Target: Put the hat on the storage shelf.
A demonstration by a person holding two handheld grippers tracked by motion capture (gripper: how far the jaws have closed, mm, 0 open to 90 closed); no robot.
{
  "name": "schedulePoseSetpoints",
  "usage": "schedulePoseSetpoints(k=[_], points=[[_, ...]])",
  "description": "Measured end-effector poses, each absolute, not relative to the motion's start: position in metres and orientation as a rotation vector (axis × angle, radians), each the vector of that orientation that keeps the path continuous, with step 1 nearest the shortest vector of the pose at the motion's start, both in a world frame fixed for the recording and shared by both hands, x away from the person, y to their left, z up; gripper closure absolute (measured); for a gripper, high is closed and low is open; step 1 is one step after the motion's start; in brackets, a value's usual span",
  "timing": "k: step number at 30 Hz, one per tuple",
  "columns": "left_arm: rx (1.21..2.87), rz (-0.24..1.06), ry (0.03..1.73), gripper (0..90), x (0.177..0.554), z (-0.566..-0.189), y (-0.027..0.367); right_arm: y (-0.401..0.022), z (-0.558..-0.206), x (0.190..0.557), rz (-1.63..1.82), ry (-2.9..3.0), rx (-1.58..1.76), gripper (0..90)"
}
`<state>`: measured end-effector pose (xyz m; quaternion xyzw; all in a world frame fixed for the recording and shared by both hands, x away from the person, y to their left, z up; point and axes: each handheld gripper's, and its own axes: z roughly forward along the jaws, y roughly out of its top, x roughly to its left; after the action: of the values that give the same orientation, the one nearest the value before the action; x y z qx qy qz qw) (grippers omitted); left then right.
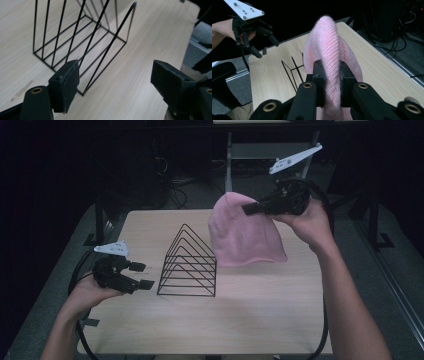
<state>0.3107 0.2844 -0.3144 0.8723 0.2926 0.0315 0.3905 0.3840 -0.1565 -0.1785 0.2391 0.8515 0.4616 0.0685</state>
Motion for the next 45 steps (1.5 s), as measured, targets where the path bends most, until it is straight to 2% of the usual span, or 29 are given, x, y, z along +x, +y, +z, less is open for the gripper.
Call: schedulePoseSetpoints(k=[18, 36, 45], points=[[2.215, 0.076, 0.667, 23.1, 0.323, -0.288, 0.271, -0.119, -0.138, 0.382, 1.432, 2.569, 0.599, 79.1], [2.166, 0.082, 0.608, 23.4, 0.335, -0.262, 0.264, -0.065, -0.116, 0.386, 1.459, 2.602, 0.453, 79.1], [2.143, 0.073, 0.600, 25.8, 0.343, -0.264, 0.268, -0.040, -0.114, 0.390, 1.486, 2.612, 0.407, 79.0]])
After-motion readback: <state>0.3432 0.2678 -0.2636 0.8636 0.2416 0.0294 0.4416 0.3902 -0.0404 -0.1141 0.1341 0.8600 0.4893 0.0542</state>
